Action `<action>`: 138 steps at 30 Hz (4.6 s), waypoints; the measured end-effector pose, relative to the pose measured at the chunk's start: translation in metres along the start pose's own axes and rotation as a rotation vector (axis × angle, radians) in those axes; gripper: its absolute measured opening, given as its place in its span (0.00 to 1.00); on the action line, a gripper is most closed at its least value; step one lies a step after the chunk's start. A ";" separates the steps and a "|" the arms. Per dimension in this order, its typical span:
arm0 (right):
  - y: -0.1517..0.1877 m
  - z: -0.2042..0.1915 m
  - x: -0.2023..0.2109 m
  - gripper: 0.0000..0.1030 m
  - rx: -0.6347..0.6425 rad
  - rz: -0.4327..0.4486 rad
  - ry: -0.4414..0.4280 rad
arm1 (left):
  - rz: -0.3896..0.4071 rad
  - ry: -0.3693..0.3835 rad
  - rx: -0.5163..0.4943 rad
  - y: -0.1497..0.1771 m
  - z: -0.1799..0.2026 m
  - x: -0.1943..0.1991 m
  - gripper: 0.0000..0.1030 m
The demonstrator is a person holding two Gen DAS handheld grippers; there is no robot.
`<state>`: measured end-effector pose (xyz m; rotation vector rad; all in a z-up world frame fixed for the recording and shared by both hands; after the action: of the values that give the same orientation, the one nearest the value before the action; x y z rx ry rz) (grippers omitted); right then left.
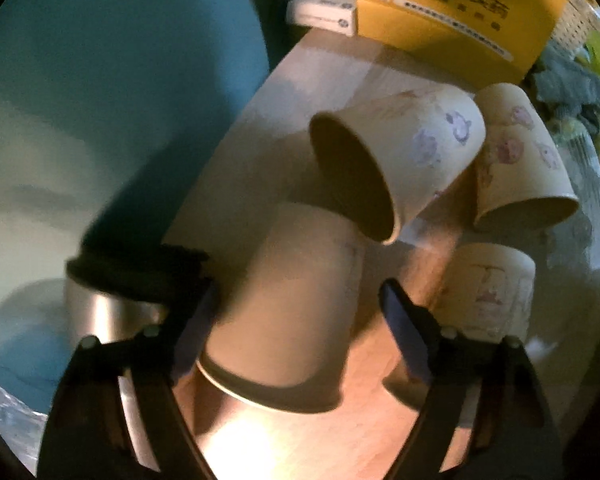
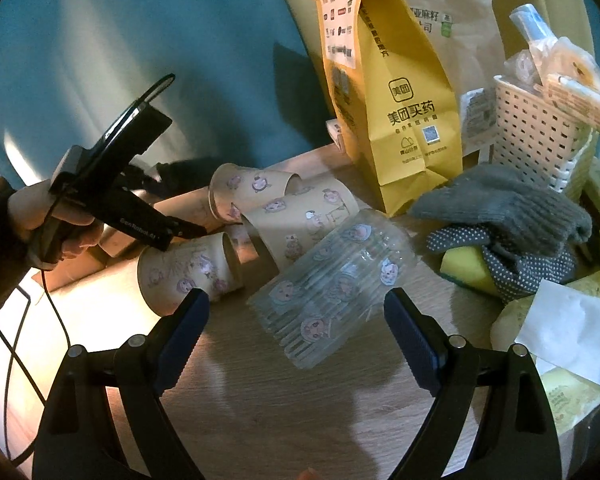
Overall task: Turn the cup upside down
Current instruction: 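Close the left gripper on the plain paper cup's body, then lift the cup with the left gripper and carry it toward the right gripper, then close the right gripper on the cup while the left gripper opens and releases it, then rotate the held cup with the right gripper and lower it onto the table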
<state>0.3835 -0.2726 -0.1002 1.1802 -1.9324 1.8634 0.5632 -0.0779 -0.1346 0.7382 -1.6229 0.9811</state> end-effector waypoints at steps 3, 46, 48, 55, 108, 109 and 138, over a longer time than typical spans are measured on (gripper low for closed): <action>0.000 -0.001 -0.001 0.89 0.002 0.001 -0.001 | -0.007 0.030 0.032 0.002 -0.001 -0.002 0.66; 0.133 -0.099 0.152 0.89 0.012 -0.109 -0.192 | 0.236 0.389 0.869 0.350 0.171 0.142 0.63; 0.142 -0.103 0.153 0.89 0.015 -0.134 -0.202 | 0.225 0.408 0.909 0.364 0.178 0.137 0.63; 0.164 -0.109 0.147 0.88 0.033 -0.202 -0.211 | 0.190 0.428 1.001 0.397 0.186 0.116 0.64; 0.165 -0.221 0.073 0.62 0.017 -0.470 -0.376 | 0.363 0.425 0.847 0.432 0.176 0.143 0.77; 0.162 -0.219 0.076 0.62 0.021 -0.452 -0.365 | 0.368 0.420 0.845 0.433 0.177 0.145 0.77; 0.206 -0.210 0.147 0.62 0.523 0.310 0.118 | 0.395 0.289 0.950 0.501 0.157 0.140 0.78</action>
<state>0.0744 -0.1638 -0.1214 0.8876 -1.6908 2.6491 0.0291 0.0219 -0.1327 0.8348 -1.0048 2.0977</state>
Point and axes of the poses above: each gripper's, at about its wrist camera, not at the fingertips, and x roughly against the way its jaws point, z to its right, y to its underside, the point moved 4 cm from there along -x, roughly the way its jaws point, and after that the axes turned 7 degrees about x, right-handed, at the moved point
